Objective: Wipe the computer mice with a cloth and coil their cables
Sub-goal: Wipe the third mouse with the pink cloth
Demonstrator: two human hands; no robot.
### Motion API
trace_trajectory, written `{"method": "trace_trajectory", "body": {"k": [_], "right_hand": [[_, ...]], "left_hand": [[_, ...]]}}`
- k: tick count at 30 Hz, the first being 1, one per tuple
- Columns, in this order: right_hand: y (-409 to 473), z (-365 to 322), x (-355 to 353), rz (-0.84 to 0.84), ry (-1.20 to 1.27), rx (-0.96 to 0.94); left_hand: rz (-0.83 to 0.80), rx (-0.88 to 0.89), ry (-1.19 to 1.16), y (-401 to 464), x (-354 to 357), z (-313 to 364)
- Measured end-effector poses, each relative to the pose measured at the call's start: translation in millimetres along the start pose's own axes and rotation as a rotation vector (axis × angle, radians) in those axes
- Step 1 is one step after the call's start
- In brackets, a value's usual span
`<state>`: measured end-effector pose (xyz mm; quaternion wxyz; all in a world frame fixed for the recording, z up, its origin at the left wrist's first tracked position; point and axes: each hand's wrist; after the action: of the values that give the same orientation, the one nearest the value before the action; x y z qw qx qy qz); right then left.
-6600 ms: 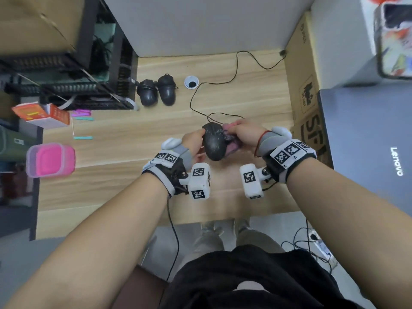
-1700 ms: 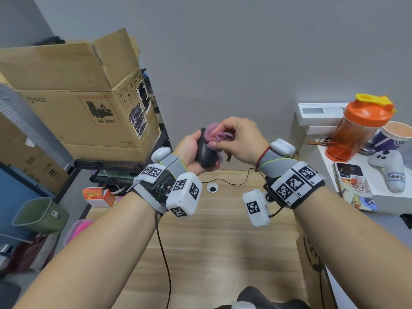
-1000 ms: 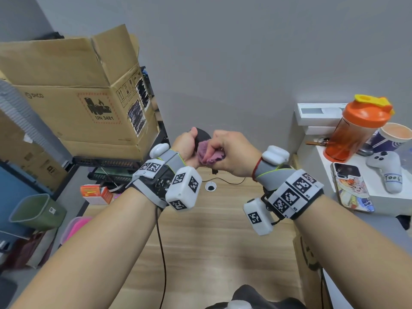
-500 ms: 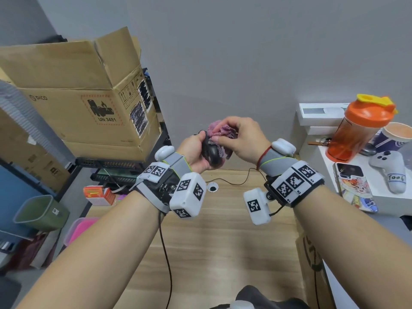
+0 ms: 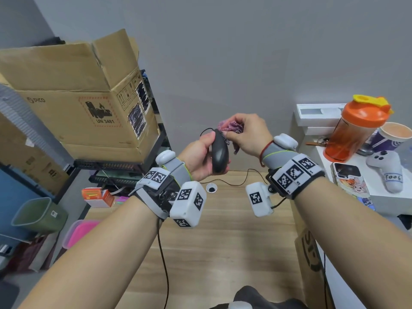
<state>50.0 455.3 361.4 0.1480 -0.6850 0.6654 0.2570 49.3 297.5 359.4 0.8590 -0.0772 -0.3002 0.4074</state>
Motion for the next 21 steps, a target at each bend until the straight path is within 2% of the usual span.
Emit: {"method": "trace_trajectory", "body": {"k": [3, 6, 8, 11, 15, 17, 21], "right_hand": [[-7, -1, 3, -0.038, 0.013, -0.010], [-13, -5, -1, -0.098, 0.063, -0.088], [-17, -10, -4, -0.187, 0.056, -0.129], [-15, -14, -6, -0.254, -0.003, -0.136], [-6, -15, -9, -0.066, -0.009, -0.107], [-6, -15, -9, -0.034, -0.017, -0.096], [-16, -19, 0, -0.207, -0.163, -0.181]], "left_hand": [[-0.071, 0.016, 0.044, -3, -3, 5], [-0.125, 0.084, 0.310, -4, -11, 4], [-0.141, 0.064, 0.444, -4, -14, 1], [-0.105, 0.009, 0.460, -1, -13, -4], [-0.089, -0.045, 0.500, 4, -9, -12], [-0.065, -0.039, 0.501, 7, -8, -12], [-0.034, 0.004, 0.499, 10, -12, -7]]}}
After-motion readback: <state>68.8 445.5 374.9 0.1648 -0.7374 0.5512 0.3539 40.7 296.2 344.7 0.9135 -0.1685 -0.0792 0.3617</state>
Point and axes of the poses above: each hand's wrist, its own y-axis towards the middle knuckle, its own x-axis out of the palm, z = x × y, and after that the axes turned 13 degrees about -z, right-handed
